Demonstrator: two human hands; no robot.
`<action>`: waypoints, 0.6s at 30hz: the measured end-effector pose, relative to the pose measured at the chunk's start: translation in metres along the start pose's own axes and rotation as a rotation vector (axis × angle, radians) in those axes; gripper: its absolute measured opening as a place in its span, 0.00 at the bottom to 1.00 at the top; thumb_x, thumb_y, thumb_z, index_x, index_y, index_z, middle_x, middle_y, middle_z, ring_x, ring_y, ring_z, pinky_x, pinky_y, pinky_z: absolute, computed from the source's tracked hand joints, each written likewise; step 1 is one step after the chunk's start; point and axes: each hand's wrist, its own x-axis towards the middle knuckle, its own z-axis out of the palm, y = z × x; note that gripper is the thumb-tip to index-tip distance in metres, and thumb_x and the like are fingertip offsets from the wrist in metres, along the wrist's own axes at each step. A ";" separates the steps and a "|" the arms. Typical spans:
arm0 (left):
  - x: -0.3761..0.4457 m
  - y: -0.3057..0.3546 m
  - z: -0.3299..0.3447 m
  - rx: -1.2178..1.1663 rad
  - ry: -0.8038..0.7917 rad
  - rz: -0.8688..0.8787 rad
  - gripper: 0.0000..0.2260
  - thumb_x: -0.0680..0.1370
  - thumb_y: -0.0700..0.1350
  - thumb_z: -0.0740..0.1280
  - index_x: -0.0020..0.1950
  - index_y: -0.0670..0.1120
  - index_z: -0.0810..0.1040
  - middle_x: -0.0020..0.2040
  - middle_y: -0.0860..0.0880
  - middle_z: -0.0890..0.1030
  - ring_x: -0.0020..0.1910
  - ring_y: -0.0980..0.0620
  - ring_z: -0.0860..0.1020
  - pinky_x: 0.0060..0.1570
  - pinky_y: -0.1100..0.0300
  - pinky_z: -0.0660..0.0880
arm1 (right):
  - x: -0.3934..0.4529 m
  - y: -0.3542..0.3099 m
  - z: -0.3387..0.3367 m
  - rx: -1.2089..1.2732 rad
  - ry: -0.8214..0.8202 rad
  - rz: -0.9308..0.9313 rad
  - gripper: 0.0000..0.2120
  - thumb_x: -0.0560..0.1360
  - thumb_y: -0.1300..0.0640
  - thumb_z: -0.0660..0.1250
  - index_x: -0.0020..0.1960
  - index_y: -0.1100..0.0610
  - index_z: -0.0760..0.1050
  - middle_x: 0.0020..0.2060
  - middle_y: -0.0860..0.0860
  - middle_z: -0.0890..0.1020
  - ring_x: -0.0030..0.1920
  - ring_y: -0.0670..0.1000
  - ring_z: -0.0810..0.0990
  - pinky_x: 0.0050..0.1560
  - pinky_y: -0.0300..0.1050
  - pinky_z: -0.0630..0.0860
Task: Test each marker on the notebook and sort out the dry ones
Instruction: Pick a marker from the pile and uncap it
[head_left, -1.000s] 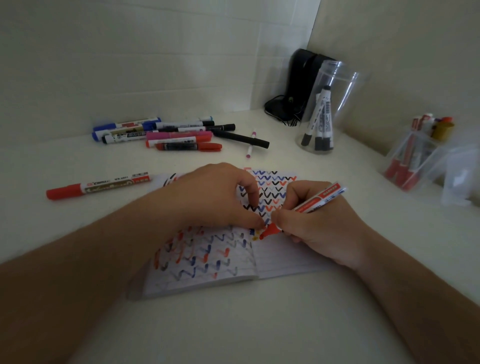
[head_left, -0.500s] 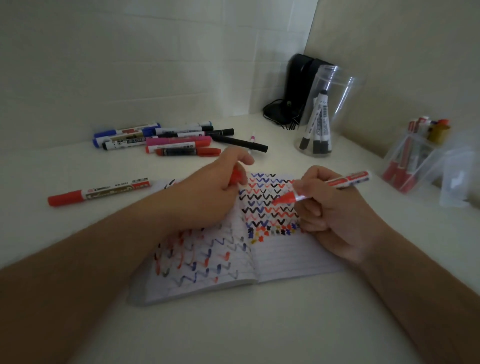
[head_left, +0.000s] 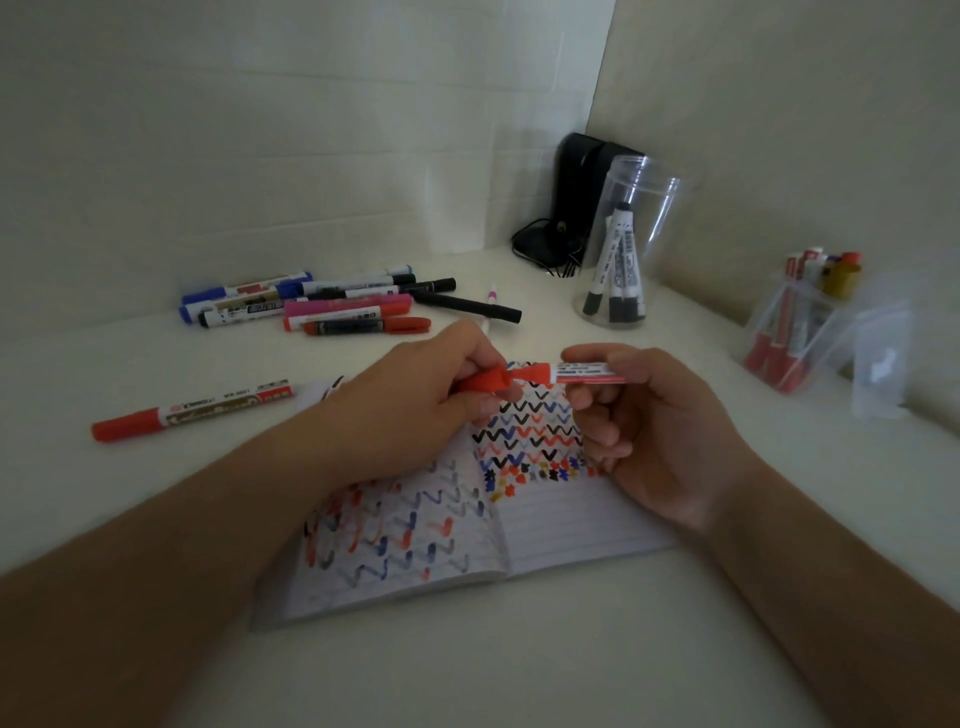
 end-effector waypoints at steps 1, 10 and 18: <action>0.000 0.000 0.000 0.020 0.001 -0.001 0.08 0.82 0.49 0.67 0.58 0.60 0.73 0.57 0.63 0.83 0.54 0.67 0.80 0.59 0.58 0.79 | 0.001 0.001 0.000 -0.030 0.007 -0.002 0.10 0.72 0.56 0.66 0.50 0.57 0.83 0.36 0.54 0.78 0.28 0.49 0.67 0.25 0.39 0.63; 0.002 0.005 0.009 0.085 0.046 0.055 0.08 0.84 0.51 0.64 0.62 0.61 0.74 0.50 0.62 0.81 0.49 0.66 0.78 0.45 0.71 0.73 | -0.001 0.004 0.007 -0.142 0.069 -0.087 0.09 0.80 0.60 0.68 0.41 0.56 0.73 0.37 0.60 0.82 0.28 0.51 0.74 0.25 0.40 0.68; 0.003 0.017 0.018 0.140 0.218 0.239 0.06 0.84 0.46 0.61 0.59 0.52 0.75 0.38 0.57 0.77 0.37 0.59 0.77 0.34 0.66 0.72 | -0.008 -0.002 0.011 -0.072 0.067 -0.112 0.08 0.77 0.58 0.70 0.44 0.58 0.71 0.37 0.59 0.83 0.33 0.51 0.78 0.28 0.40 0.67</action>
